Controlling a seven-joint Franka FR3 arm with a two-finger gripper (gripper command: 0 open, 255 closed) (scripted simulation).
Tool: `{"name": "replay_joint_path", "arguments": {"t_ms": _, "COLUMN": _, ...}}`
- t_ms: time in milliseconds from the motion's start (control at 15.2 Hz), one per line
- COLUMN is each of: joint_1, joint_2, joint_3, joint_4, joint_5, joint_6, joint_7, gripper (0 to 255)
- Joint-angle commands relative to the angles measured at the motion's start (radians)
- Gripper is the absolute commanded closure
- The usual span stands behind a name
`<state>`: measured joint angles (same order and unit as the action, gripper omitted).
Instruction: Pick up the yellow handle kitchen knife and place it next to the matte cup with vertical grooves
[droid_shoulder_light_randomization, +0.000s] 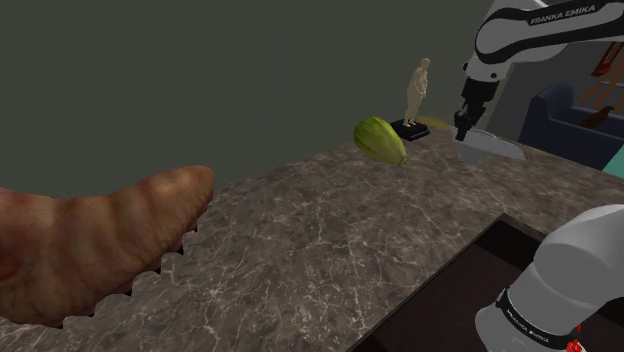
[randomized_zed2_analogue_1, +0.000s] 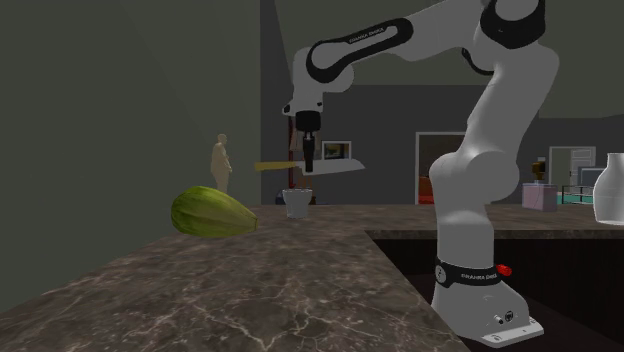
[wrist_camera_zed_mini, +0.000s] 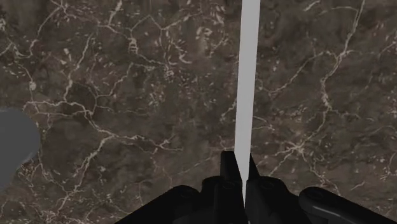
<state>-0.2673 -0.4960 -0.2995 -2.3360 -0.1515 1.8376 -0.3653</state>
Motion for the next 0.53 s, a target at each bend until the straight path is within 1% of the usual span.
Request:
{"name": "replay_joint_path", "arguments": {"t_ms": 0, "joint_1": -0.02, "joint_2": 0.006, "joint_3": -0.04, "joint_4": 0.013, "joint_5": -0.019, "joint_6": -0.003, "joint_7": -0.054, "gripper": 255}}
{"name": "replay_joint_path", "arguments": {"t_ms": 396, "joint_1": -0.065, "joint_2": 0.064, "joint_3": -0.161, "joint_4": 0.081, "joint_5": -0.053, "joint_6": 0.003, "joint_7": -0.209, "gripper": 255}}
{"name": "replay_joint_path", "arguments": {"t_ms": 462, "joint_1": -0.065, "joint_2": 0.066, "joint_3": -0.164, "joint_4": 0.069, "joint_5": -0.054, "joint_6": 0.017, "joint_7": -0.209, "gripper": 255}}
